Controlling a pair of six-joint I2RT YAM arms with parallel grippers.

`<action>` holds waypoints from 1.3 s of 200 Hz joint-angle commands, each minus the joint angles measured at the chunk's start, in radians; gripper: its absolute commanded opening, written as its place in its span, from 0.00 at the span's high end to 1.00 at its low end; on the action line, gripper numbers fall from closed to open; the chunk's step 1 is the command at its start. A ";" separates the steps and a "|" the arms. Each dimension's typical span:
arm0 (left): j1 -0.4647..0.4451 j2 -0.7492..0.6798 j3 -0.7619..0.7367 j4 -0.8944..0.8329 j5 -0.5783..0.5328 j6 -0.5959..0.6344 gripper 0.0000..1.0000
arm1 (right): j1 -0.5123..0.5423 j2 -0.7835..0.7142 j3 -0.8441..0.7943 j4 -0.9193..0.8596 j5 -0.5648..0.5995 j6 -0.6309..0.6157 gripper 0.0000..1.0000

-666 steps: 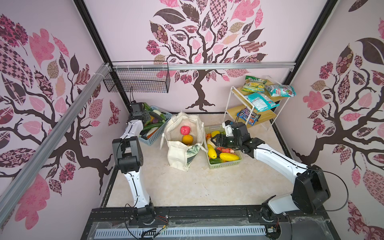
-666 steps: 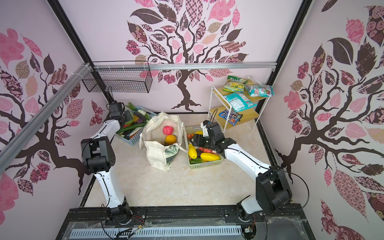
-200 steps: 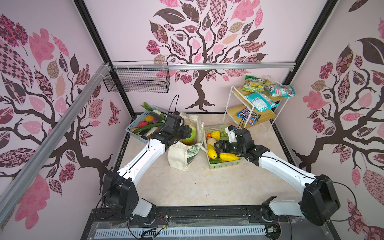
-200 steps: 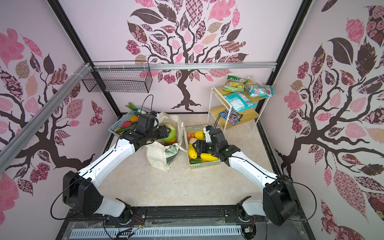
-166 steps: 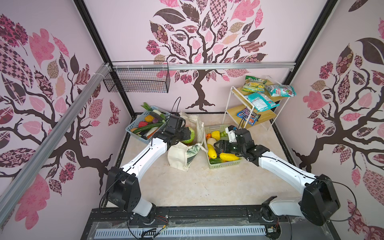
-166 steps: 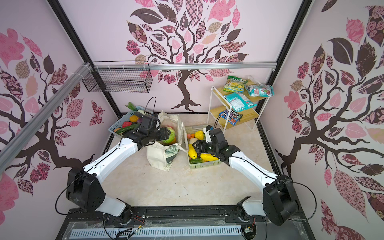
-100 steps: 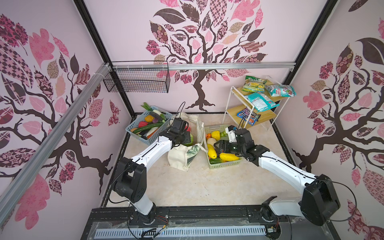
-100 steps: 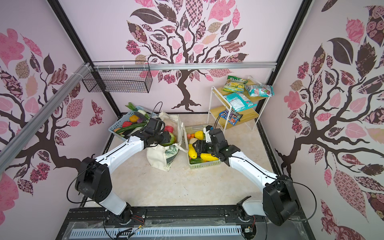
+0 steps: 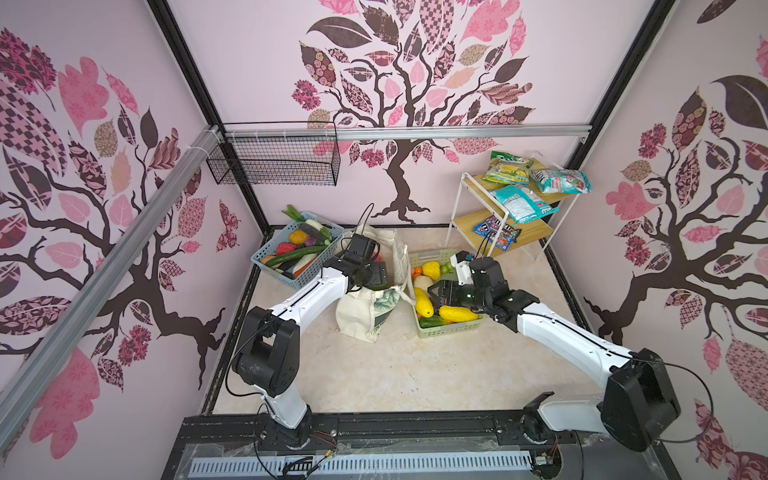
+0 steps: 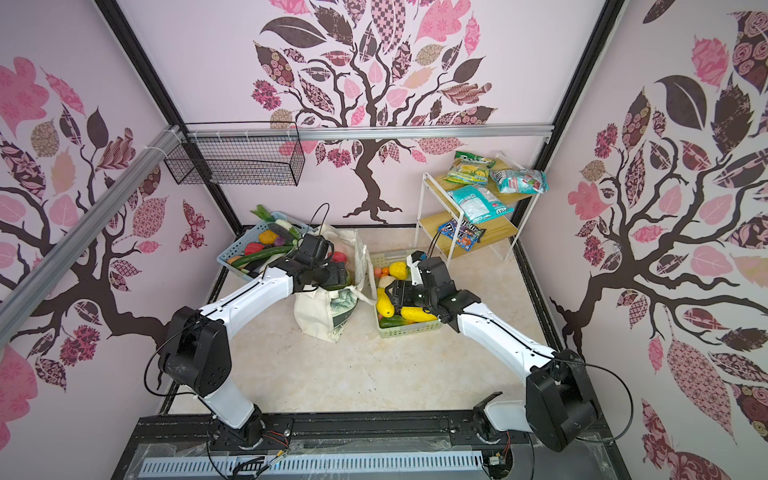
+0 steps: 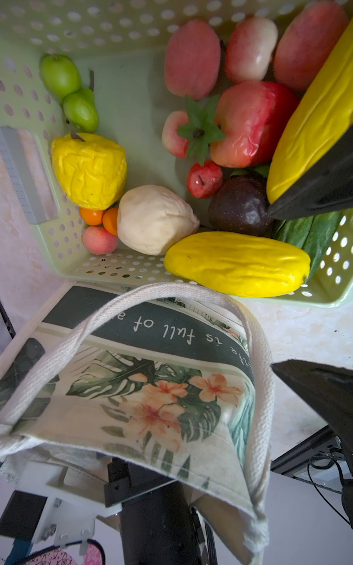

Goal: Place the food into the grocery bag and tie it
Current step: 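Lower the cabbage into the tote bag and open the left gripper, then raise the left gripper out of the bag and move to its handle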

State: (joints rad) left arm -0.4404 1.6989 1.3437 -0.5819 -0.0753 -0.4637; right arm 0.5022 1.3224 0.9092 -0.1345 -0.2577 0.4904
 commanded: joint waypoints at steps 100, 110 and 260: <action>0.003 -0.151 0.195 -0.103 0.069 -0.066 0.10 | 0.005 -0.040 0.001 -0.002 0.007 -0.013 0.25; 0.005 -0.156 0.203 -0.108 0.071 -0.066 0.10 | 0.005 -0.041 -0.004 0.001 0.006 -0.013 0.25; 0.480 -0.307 0.061 -0.119 0.209 -0.088 0.30 | 0.005 -0.014 -0.002 0.026 -0.031 -0.009 0.38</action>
State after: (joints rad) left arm -0.0555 1.4006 1.5028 -0.7227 0.0319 -0.5079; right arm 0.5022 1.3224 0.9085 -0.1234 -0.2703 0.4889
